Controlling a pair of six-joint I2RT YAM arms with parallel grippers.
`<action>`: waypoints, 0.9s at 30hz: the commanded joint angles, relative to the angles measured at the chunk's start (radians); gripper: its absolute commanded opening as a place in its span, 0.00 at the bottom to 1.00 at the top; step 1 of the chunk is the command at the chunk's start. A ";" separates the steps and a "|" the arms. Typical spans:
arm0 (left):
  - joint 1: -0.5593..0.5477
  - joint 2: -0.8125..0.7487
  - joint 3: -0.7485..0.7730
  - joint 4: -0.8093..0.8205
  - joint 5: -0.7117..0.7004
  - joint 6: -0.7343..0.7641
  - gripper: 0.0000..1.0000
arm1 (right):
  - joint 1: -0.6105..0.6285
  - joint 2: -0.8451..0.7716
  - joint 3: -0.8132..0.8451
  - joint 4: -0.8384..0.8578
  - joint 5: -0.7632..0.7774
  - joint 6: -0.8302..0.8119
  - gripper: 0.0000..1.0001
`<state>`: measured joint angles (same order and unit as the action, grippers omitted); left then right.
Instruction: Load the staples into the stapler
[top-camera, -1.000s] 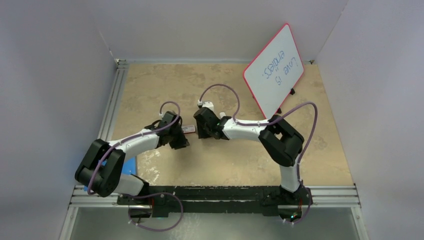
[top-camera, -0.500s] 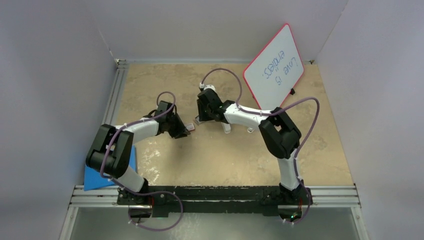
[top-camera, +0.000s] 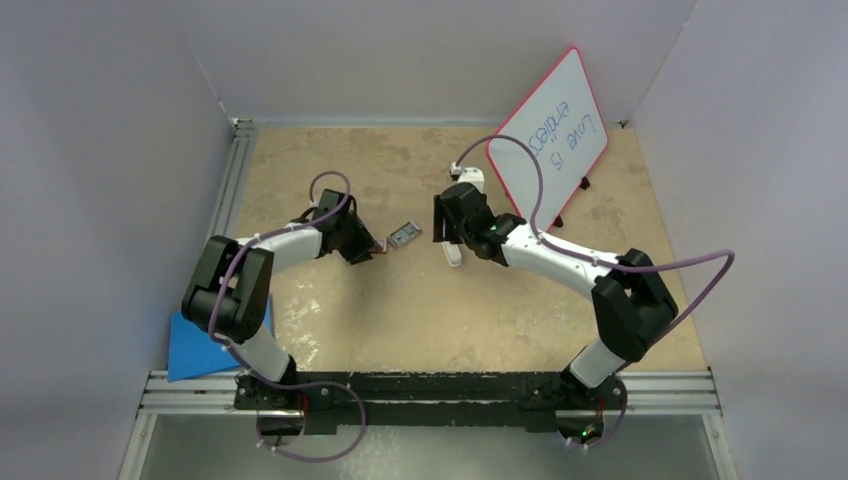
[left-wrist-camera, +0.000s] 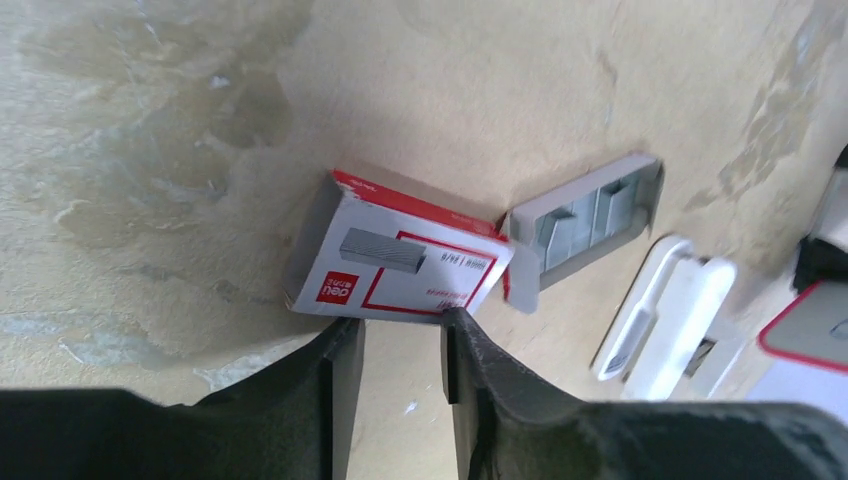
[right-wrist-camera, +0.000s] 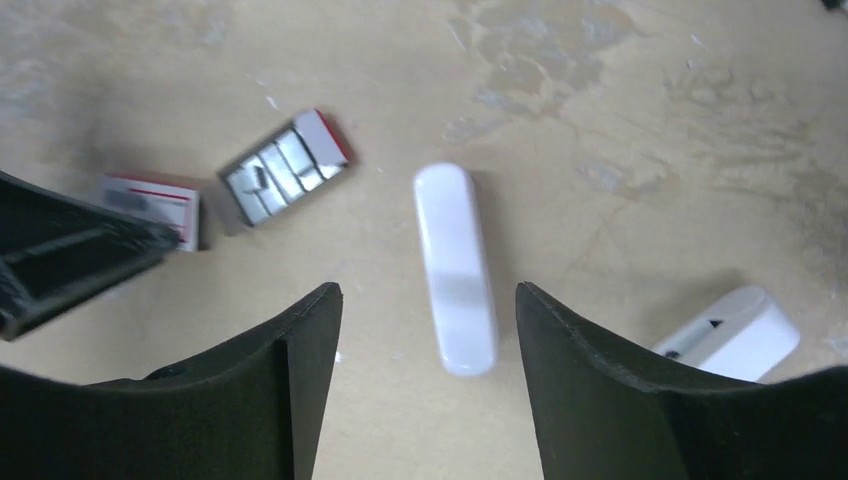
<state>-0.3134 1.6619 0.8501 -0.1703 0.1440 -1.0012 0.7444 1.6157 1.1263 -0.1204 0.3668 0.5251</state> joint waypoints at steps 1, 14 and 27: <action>0.013 0.020 0.051 -0.043 -0.164 -0.060 0.37 | -0.004 -0.025 -0.045 -0.001 0.052 0.026 0.68; 0.039 -0.014 0.087 -0.083 -0.162 0.001 0.43 | -0.005 0.039 -0.062 0.001 0.003 0.007 0.68; 0.038 -0.394 -0.079 -0.099 0.064 0.121 0.62 | -0.005 0.123 -0.069 -0.009 -0.025 -0.008 0.55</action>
<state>-0.2817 1.3155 0.8108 -0.3038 0.0990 -0.9489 0.7387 1.7359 1.0573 -0.1249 0.3435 0.5220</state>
